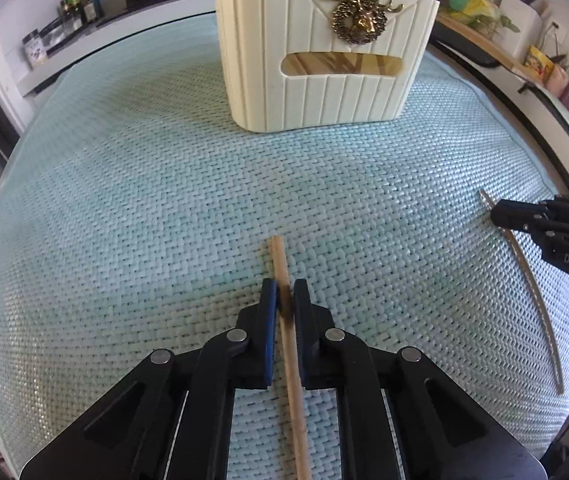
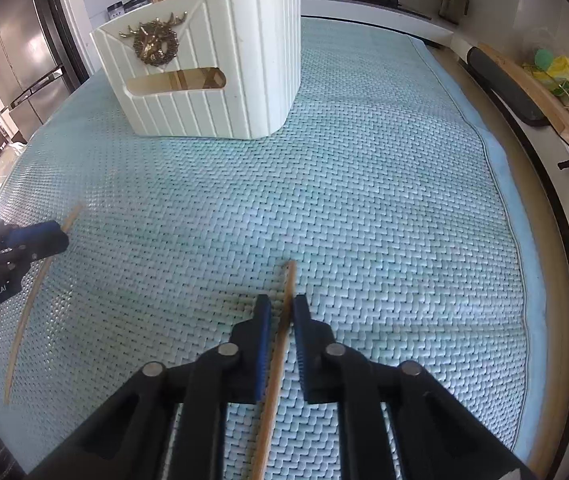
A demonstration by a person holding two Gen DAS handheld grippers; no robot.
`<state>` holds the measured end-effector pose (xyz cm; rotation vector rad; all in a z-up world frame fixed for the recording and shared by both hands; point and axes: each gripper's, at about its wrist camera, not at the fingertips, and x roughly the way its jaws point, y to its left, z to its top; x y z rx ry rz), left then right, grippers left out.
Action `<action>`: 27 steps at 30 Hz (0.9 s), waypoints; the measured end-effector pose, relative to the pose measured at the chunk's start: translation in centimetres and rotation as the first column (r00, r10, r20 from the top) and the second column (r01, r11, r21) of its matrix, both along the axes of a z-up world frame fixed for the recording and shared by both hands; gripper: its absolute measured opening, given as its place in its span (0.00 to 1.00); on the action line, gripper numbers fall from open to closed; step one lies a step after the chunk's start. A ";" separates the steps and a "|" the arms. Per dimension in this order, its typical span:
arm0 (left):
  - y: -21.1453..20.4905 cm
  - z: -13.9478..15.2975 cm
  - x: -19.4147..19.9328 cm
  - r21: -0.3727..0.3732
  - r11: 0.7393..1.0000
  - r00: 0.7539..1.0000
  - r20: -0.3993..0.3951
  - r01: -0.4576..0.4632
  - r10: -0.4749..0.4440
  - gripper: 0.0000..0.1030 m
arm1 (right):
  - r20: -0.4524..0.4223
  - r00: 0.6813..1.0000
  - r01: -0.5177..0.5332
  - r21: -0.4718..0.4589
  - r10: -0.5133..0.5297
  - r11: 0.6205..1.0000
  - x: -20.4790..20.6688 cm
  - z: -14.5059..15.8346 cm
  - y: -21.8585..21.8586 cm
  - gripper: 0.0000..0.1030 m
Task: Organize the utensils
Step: 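Grasp a chopstick with the left tool while the right tool grasps the other, then lift both chopsticks and lower them upright into the cream caddy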
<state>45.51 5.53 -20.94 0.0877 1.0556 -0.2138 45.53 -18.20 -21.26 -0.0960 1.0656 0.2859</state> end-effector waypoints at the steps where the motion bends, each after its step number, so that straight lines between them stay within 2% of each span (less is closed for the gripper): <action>1: -0.1 0.0 0.0 -0.004 1.000 1.000 0.007 -0.003 0.003 0.06 | 0.001 1.000 0.002 0.011 -0.002 1.000 0.2 0.0 -0.1 0.06; 6: 0.9 0.8 -0.5 -0.054 0.998 0.999 0.032 -0.030 0.032 0.05 | 0.012 0.999 0.028 0.099 -0.029 0.995 0.7 0.4 -1.2 0.05; 14: 2.3 7.4 -3.2 -0.107 0.994 0.983 0.179 -0.024 0.044 0.05 | 0.147 0.989 0.000 0.188 -0.028 0.982 -2.1 5.9 -2.2 0.05; 19: 3.1 11.5 -5.5 -0.164 0.986 0.964 0.258 -0.015 0.058 0.05 | 0.253 0.967 -0.051 0.208 -0.004 0.977 -5.4 10.4 -2.0 0.06; 27: 3.5 15.3 -8.4 -0.228 0.974 0.932 0.350 -0.014 0.095 0.05 | 0.383 0.924 -0.106 0.198 0.023 0.974 -9.6 15.1 -1.6 0.06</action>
